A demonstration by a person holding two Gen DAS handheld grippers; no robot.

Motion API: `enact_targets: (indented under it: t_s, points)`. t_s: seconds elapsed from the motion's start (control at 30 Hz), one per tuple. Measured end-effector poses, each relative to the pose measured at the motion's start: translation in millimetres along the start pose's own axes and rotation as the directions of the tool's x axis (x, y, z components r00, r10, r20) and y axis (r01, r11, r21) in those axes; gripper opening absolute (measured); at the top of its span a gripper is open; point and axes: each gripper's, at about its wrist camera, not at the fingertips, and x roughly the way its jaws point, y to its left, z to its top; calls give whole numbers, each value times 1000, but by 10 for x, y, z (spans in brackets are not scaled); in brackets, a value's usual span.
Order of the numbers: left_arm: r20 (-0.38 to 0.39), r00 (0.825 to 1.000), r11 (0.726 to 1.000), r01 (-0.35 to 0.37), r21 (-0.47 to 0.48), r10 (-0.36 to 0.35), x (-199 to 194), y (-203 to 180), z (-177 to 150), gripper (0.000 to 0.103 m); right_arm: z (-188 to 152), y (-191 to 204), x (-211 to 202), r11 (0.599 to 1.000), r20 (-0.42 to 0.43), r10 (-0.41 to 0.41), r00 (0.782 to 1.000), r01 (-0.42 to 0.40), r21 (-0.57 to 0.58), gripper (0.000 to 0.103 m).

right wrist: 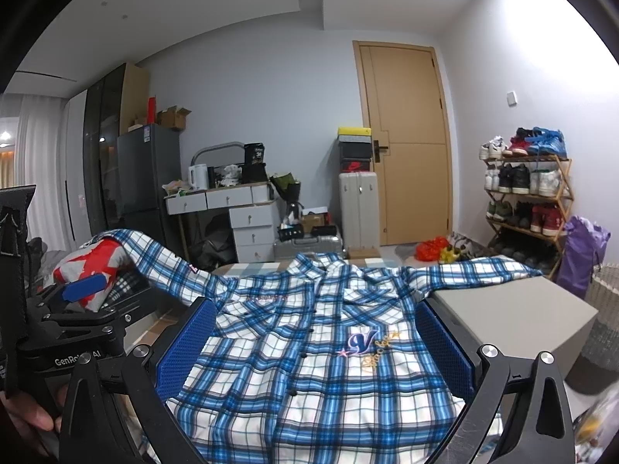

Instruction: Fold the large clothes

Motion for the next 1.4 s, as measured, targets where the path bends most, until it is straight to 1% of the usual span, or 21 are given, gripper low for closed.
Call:
enact_targets:
  t_s: [0.63,0.83,0.97,1.07,1.13,1.17,1.23,1.33,1.4]
  points:
    - [-25,1000,1000,11,-1,-11,68,-9,-47,102,-11,-49,54,1000,-10,0,1000,0,2,103]
    - [-54,998,1000,15,0,-15,239,-42,-56,102,-41,-128,201,1000,-34,0,999,1,16,103]
    - [-95,995,1000,19,5,-19,446,-51,-85,102,-45,-291,388,998,-73,42,996,-38,51,103]
    - [-135,991,1000,25,9,-23,650,-54,-134,102,-2,-601,607,991,-114,78,990,-65,117,103]
    - [-167,986,1000,28,5,-27,805,-56,-177,102,53,-1019,816,981,-154,79,985,-49,189,103]
    - [-189,982,1000,31,2,-30,887,-59,-202,102,64,-1154,877,977,-164,78,983,-42,211,103]
    - [-243,969,999,42,-7,-43,1082,-73,-255,102,109,-1732,1131,958,-225,59,973,9,287,103]
    - [-297,954,999,49,-10,-50,1315,-104,-326,102,131,-2456,1428,932,-304,17,952,95,351,103]
    - [-324,945,999,54,-3,-52,1454,-134,-355,102,128,-3089,1662,895,-359,15,933,148,420,103]
